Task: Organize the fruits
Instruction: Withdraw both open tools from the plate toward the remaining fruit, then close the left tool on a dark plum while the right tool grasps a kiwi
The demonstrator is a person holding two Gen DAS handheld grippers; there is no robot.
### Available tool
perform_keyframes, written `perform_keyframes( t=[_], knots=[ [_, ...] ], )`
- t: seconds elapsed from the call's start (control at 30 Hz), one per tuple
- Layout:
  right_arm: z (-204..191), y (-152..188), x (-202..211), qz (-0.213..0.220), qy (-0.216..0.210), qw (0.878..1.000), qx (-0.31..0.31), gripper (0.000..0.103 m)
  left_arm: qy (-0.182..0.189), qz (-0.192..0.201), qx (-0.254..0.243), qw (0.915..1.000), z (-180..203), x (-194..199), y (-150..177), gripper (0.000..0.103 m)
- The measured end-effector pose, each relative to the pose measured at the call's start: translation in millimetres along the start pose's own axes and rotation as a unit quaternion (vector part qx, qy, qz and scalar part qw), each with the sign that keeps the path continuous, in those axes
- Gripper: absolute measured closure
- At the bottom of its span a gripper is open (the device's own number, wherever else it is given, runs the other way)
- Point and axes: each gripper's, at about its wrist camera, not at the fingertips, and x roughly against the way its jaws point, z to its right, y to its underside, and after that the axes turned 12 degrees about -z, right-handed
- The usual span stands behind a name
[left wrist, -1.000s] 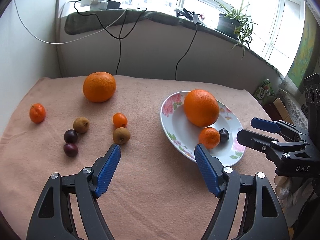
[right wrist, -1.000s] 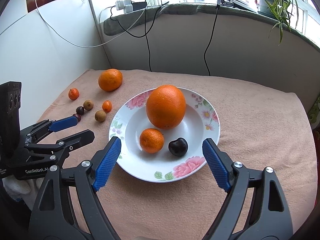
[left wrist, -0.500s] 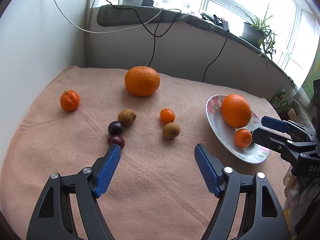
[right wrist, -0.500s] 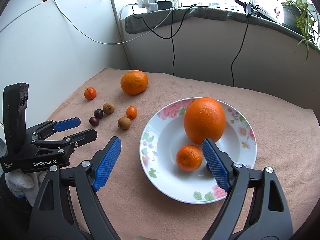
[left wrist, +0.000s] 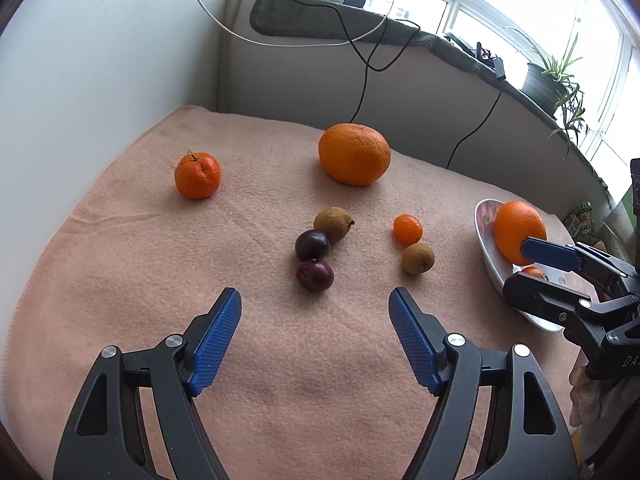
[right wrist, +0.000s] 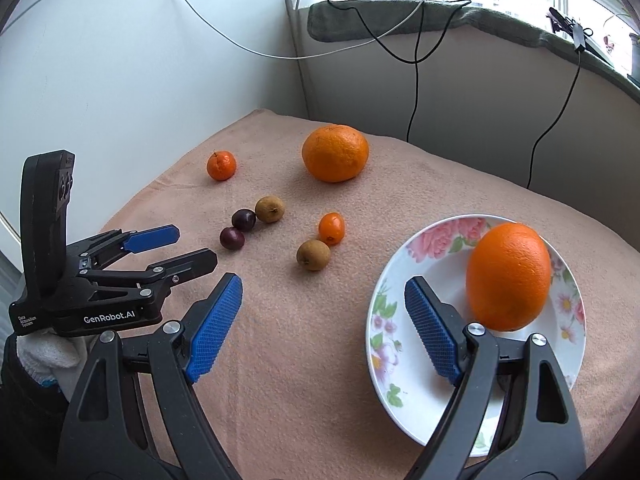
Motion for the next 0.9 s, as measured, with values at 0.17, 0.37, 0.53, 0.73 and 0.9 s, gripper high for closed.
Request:
perform_keyframes(
  t=[0.17,0.37,0.53,0.73,0.9],
  knots=[
    [-6.5,-10.6,-17.8,-0.014,-0.004,1.0,0.01,0.017,0.003,-0.006,0.002,1.0,-4.9,-7.3,-2.2,0.03],
    [-6.0,-21.0,-37.9,-0.038,-0.011,0.999,0.009,0.034,0.01,-0.012,0.002,0.9999,-6.6,-11.4,-4.3,0.037],
    [-2.4,-27.5,-52.5,-0.059,-0.017,0.998,0.003,0.054,0.015,-0.019,0.003,0.9997,-8.6,-15.8,-5.9,0.048],
    [-3.5,-34.0,-64.4,-0.069,-0.014,0.998,0.002,0.054,0.021,-0.024,0.001,0.9995,-8.3,-20.4,-8.9,0.054],
    [-6.1,-37.2,-70.3,-0.076,-0.007,0.997,0.005,0.058,0.024,-0.026,-0.001,0.9994,-7.2,-23.3,-11.3,0.055]
  ],
)
